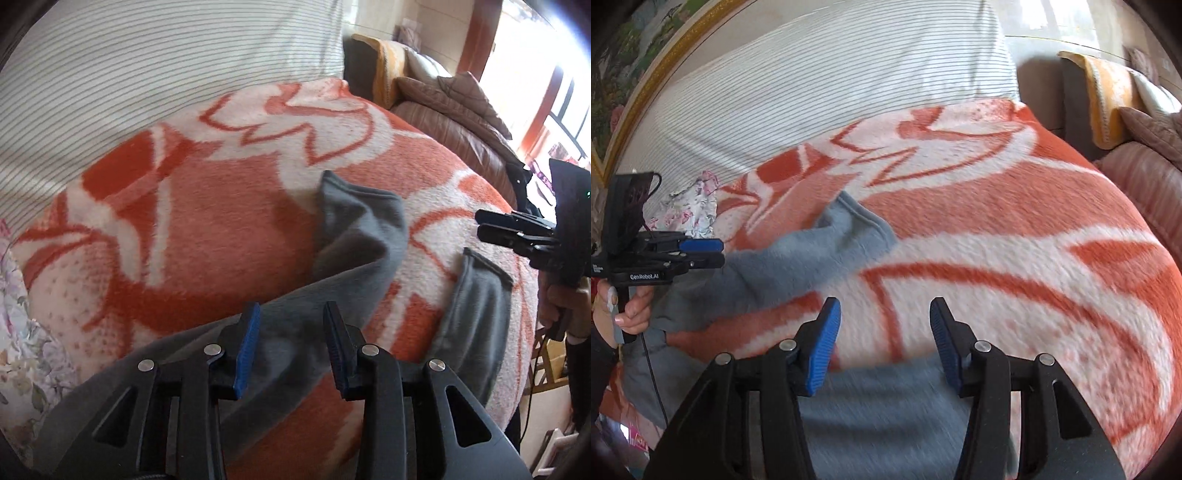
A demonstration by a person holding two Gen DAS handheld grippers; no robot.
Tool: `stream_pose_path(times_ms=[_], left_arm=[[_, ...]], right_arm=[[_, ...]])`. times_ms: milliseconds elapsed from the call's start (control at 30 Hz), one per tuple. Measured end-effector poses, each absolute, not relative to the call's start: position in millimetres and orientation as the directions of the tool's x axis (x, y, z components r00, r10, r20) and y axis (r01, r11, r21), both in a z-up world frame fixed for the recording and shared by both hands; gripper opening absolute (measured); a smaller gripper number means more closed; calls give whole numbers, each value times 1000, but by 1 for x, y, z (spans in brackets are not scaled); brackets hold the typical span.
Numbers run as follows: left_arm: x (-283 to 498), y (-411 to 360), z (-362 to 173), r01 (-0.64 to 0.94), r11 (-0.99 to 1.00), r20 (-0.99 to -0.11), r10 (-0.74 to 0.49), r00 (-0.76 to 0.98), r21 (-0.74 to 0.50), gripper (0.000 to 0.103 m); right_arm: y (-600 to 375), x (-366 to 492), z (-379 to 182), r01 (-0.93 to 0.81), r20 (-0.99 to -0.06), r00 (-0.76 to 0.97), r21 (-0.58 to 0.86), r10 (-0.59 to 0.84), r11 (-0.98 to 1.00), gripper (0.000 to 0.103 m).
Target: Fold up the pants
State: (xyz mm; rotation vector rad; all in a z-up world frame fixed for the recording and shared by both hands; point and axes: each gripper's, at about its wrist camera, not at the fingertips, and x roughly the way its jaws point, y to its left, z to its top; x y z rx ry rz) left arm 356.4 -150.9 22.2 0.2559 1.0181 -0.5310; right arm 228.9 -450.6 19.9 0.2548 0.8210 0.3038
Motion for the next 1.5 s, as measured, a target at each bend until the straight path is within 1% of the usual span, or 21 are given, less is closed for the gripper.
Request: stream_pose_path(times_ms=[167,267,300,367,433,567,700,767,833,867,900,933,967,1000,1033,1067,1100,1133,1233,1400,1500], left_arm=[[374,-107,6,480,875,-877,-280,390,-66,41],[379,-93,-2,480,875,-884,-271,380,-62,46],[382,-89,-5,486,872,-888,-273,371,-64,49],[386,-83,-10,497,866,-895,-263,360,-55,51],[390,-79,-14,510,859,-903,-258,344,-51,54],[403,-69,-21,503,864,-911,-226,344,-24,56],[421,-52,-34,476,879,-923,-202,327,-23,61],[430,-42,-48,475,879,-942,-194,275,-42,65],[433,-34,-61,471,880,-951,-198,237,-66,77],[434,-29,-64,458,885,-947,-215,238,-85,78],[434,-26,-65,452,886,-944,-227,237,-99,79],[433,-25,-65,450,887,-943,-233,239,-105,78],[431,-25,-65,453,886,-942,-233,241,-103,76],[428,-26,-65,462,881,-942,-232,242,-98,69],[425,-29,-64,478,872,-941,-240,240,-100,53],[419,-32,-61,498,859,-938,-259,232,-114,42],[414,-35,-57,512,851,-938,-264,226,-116,18],[408,-39,-55,522,846,-940,-257,224,-107,5],[383,-53,-45,570,822,-944,-183,276,7,2],[338,-59,-18,610,789,-922,-178,345,76,1],[322,-59,0,608,789,-904,-192,381,89,1]], right_arm=[[-421,289,25,-226,-706,591,320,390,920,52],[-408,319,23,-243,-719,562,330,410,912,52],[-407,327,22,-244,-719,556,338,417,909,52],[-406,344,21,-241,-724,536,362,434,901,52],[-405,356,20,-250,-720,519,388,461,887,52],[-393,372,17,-289,-731,493,374,472,881,52],[-374,389,5,-331,-772,434,342,463,880,52],[-365,396,-3,-350,-794,415,311,444,884,52],[-358,402,-12,-364,-821,398,267,408,892,52],[-355,404,-16,-370,-834,392,243,388,897,50],[-354,404,-18,-376,-840,392,226,375,899,43],[-353,404,-19,-379,-845,399,203,358,903,25],[-354,404,-19,-378,-846,404,192,348,906,13],[-358,404,-17,-374,-838,413,201,356,906,9],[-364,402,-13,-366,-823,428,221,374,904,6],[-369,400,-9,-358,-810,445,230,382,905,6],[-374,397,-5,-350,-799,463,234,385,907,6],[-380,395,0,-338,-786,482,241,387,910,5],[-399,386,13,-301,-748,537,263,391,917,5],[-432,371,27,-240,-683,606,332,408,912,5],[-447,359,33,-213,-654,639,356,406,910,5]])
